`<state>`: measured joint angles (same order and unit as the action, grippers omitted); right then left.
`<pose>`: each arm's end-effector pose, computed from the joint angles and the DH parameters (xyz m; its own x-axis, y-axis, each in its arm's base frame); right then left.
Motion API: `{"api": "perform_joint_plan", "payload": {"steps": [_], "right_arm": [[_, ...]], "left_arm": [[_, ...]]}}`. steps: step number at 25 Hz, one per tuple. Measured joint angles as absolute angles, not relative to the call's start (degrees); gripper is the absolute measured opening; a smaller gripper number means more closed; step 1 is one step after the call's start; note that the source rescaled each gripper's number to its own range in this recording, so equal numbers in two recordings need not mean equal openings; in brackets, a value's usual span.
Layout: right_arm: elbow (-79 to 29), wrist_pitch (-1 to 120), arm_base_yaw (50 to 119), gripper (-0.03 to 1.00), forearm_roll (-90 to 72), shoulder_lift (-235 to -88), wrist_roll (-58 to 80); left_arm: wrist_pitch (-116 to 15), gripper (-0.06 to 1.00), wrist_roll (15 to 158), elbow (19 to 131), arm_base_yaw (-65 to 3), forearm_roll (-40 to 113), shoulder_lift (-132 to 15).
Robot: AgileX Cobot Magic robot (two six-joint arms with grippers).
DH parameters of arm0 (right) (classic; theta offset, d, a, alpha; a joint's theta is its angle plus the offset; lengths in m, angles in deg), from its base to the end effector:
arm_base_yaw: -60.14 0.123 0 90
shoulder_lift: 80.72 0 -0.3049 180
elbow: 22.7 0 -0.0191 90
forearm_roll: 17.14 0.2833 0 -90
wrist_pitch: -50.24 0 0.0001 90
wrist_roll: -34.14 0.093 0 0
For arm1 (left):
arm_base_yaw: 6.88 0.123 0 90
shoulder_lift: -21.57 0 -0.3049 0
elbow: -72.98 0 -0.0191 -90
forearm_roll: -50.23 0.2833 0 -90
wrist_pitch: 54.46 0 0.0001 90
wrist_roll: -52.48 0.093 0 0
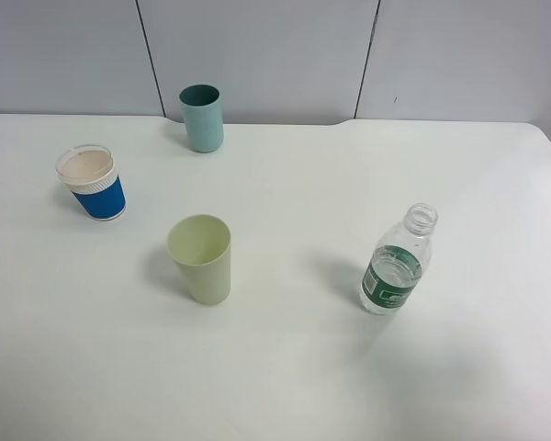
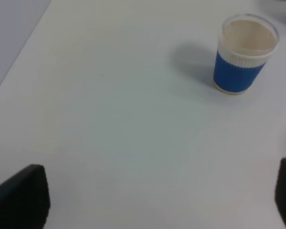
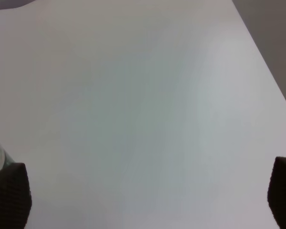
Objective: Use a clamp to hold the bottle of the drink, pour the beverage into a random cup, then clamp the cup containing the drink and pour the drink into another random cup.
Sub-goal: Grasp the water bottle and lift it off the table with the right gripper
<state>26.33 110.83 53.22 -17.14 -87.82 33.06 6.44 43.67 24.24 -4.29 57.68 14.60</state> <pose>0.0050 -0.0006 0.2925 -0.4485 0.0355 -0.8931 0.1120 0.9936 -0.0168 0.0029 0.0107 0.2942 -0.4292 -0.1091 -0.8966 -0.1857 0.9821 -0.0306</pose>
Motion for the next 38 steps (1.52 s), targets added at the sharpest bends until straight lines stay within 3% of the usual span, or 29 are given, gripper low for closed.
{"api": "perform_joint_plan", "payload": {"steps": [38], "right_arm": [[26.33, 110.83, 53.22, 1.00, -17.14, -87.82, 33.06]], "left_arm": [[6.44, 0.87, 43.67, 24.24, -4.29, 57.68, 14.60]]}}
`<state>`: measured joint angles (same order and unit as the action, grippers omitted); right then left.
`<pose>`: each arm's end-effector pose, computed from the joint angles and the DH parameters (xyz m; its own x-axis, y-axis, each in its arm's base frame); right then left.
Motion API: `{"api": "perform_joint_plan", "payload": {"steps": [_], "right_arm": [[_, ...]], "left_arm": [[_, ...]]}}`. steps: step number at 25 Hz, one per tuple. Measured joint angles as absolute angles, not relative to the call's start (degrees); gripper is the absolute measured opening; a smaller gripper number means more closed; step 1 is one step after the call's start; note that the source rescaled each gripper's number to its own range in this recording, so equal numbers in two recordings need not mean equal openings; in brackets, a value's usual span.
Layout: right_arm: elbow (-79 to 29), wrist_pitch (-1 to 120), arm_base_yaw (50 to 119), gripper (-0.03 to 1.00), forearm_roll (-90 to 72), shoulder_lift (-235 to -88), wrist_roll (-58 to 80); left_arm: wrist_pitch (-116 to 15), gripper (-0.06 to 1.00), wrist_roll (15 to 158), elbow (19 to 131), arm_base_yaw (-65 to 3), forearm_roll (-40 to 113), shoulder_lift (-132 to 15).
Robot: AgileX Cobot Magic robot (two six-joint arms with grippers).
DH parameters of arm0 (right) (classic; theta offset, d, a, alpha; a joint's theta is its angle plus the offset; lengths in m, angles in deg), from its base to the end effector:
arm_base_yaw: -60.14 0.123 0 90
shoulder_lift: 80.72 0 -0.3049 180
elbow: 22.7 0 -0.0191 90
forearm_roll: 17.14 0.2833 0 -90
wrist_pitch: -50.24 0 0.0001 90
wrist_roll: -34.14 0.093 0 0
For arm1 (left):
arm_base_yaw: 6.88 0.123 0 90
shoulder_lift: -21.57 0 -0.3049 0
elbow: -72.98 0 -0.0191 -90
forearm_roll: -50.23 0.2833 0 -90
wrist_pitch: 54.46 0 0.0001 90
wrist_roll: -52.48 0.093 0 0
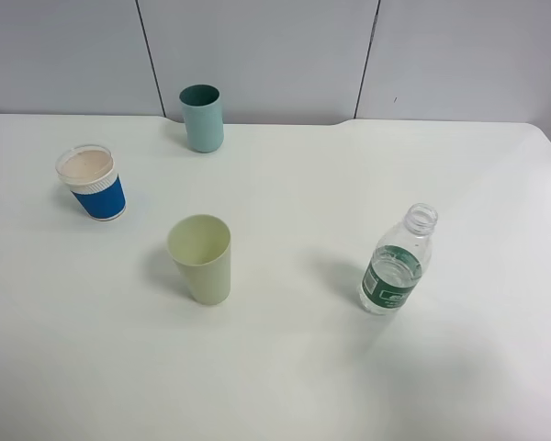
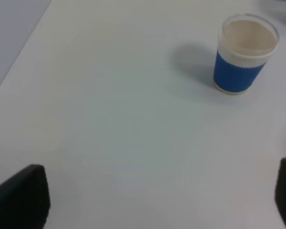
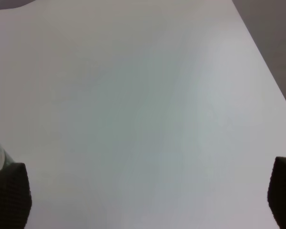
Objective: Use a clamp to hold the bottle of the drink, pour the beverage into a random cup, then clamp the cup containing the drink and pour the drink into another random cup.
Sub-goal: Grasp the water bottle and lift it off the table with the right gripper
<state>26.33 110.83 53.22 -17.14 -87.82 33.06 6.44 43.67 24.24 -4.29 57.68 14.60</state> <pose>0.0050 -0.0006 0.2925 -0.4485 0.0355 -0.8931 0.1120 0.9936 -0.0168 0.0029 0.0107 0.2942 -0.4292 -0.1091 -0.8966 -0.1857 0.9821 -0.0306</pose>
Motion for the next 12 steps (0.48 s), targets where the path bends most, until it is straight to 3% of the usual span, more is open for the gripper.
{"api": "perform_joint_plan", "payload": {"steps": [12], "right_arm": [[26.33, 110.83, 53.22, 1.00, -17.14, -87.82, 33.06]], "left_arm": [[6.44, 0.87, 43.67, 24.24, -4.29, 57.68, 14.60]]}}
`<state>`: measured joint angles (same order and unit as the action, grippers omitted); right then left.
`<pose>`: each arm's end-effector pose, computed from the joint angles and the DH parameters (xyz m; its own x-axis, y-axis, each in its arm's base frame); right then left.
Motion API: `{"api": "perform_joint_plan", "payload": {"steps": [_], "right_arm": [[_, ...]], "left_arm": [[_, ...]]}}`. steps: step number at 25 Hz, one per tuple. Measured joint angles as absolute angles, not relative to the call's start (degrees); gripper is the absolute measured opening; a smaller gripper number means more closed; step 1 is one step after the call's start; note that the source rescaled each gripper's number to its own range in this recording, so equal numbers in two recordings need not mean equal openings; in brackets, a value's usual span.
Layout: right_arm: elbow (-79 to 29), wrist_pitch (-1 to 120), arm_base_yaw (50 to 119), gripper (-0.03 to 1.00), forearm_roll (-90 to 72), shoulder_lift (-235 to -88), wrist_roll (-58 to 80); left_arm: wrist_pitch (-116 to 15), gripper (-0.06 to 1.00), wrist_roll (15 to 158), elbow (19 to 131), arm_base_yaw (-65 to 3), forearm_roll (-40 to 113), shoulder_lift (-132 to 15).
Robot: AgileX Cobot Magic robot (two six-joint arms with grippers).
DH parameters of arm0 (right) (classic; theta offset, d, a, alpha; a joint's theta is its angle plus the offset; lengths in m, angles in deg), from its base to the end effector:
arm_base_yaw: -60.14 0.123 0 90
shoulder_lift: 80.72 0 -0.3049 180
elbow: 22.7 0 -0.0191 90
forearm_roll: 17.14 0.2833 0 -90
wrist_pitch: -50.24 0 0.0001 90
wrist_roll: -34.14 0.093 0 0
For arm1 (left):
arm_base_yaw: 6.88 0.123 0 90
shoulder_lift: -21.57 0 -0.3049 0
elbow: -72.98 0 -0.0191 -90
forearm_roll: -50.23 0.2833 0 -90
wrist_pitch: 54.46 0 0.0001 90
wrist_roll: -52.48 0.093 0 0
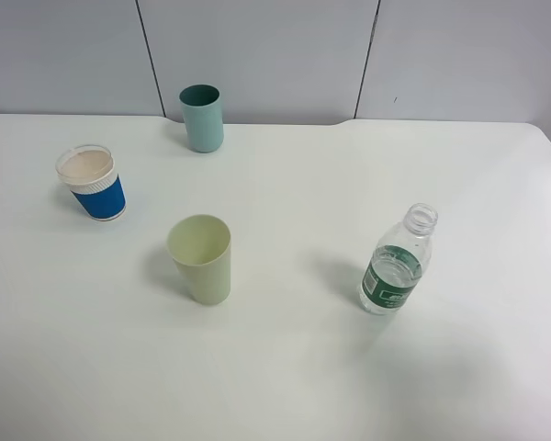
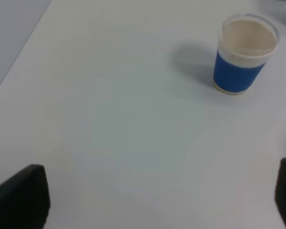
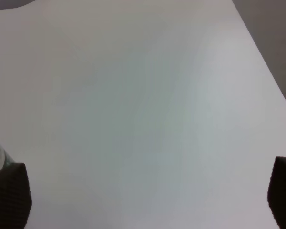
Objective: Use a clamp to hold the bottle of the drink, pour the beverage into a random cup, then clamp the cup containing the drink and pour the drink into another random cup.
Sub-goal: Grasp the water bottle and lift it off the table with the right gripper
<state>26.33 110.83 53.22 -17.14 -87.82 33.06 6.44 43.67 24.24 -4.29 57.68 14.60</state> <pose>0.0050 -0.0006 0.2925 -0.4485 0.0355 -0.8931 0.1120 0.9936 -0.0168 0.0029 0.0107 0.2942 -0.4292 -0.1091 -0.8966 -0.1857 0.9821 -0.0306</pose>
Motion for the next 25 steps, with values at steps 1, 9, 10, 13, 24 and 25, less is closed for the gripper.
{"api": "perform_joint_plan", "payload": {"steps": [1, 9, 10, 13, 24, 25], "right_arm": [[26.33, 110.83, 53.22, 1.00, -17.14, -87.82, 33.06], [26.33, 110.83, 53.22, 1.00, -17.14, -87.82, 33.06], [26.33, 110.83, 53.22, 1.00, -17.14, -87.82, 33.06], [26.33, 110.83, 53.22, 1.00, -17.14, -87.82, 33.06], [26.33, 110.83, 53.22, 1.00, -17.14, -87.82, 33.06], [26.33, 110.83, 53.22, 1.00, -17.14, -87.82, 33.06]], "left_arm": [[6.44, 0.87, 43.67, 24.24, -4.29, 57.68, 14.60], [6.44, 0.87, 43.67, 24.24, -4.29, 57.68, 14.60], [6.44, 0.87, 43.67, 24.24, -4.29, 57.68, 14.60], [6.44, 0.87, 43.67, 24.24, -4.29, 57.68, 14.60], [6.44, 0.87, 43.67, 24.24, -4.29, 57.68, 14.60], [6.44, 0.87, 43.67, 24.24, -4.29, 57.68, 14.60]]}}
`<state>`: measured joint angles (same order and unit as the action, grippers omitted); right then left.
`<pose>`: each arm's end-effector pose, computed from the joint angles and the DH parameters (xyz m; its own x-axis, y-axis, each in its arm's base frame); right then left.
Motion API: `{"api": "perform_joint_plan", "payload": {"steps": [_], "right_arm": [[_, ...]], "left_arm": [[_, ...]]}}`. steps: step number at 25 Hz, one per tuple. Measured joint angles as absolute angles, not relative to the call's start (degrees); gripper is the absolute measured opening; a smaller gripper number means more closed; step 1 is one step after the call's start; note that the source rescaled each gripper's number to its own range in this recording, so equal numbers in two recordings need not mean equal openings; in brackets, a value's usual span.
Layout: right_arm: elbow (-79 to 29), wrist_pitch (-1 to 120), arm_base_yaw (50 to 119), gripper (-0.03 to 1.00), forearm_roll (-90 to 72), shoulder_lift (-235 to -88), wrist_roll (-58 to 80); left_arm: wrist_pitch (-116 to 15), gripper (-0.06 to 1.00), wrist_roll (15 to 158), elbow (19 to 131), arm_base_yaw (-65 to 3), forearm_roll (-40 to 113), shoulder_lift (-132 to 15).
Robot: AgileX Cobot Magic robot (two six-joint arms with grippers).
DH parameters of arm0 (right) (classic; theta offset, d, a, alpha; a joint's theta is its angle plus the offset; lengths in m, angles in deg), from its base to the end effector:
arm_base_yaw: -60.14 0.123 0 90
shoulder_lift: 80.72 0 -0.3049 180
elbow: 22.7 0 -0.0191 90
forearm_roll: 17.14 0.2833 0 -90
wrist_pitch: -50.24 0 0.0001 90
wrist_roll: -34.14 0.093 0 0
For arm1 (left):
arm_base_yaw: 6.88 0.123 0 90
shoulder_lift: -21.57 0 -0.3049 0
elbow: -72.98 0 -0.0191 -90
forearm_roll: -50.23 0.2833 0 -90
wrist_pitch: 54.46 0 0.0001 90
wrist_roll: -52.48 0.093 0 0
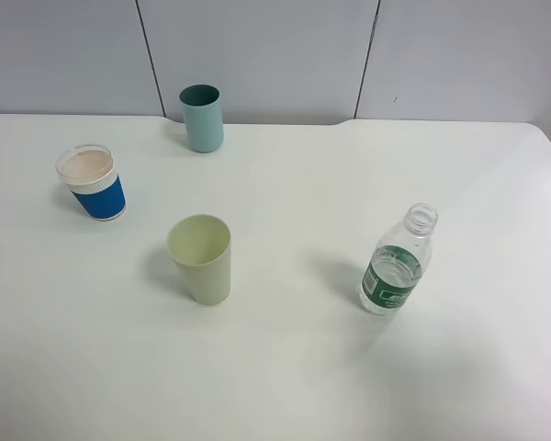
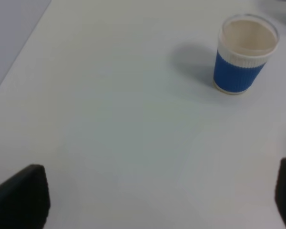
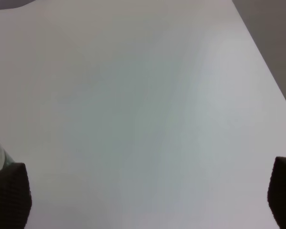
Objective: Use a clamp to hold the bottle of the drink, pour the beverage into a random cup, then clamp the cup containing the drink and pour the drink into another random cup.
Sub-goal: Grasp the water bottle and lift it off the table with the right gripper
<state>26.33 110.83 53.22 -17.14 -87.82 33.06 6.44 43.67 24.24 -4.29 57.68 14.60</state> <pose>0.0050 -0.0006 0.2925 -0.4485 0.0355 -0.8931 0.1120 0.9936 -0.0168 0.0029 0.0107 0.2942 -0.4292 -0.1091 -0.8966 -0.1857 0.9821 -0.0306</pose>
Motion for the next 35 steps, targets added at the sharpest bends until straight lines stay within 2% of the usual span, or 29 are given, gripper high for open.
{"api": "perform_joint_plan", "payload": {"steps": [22, 30, 35], "right_arm": [[26.09, 110.83, 53.22, 1.00, -16.01, -88.49, 33.11], [17.24, 109.47, 53.22, 1.00, -25.81, -103.64, 34.79], [14.84, 100.28, 53.22, 1.00, -29.08, -114.84, 35.91]], "left_arm": [[6.44, 0.87, 43.67, 24.24, -4.29, 57.68, 14.60], [6.44, 0.87, 43.67, 24.24, -4.29, 57.68, 14.60], [6.44, 0.87, 43.67, 24.24, -4.29, 57.68, 14.60]]}}
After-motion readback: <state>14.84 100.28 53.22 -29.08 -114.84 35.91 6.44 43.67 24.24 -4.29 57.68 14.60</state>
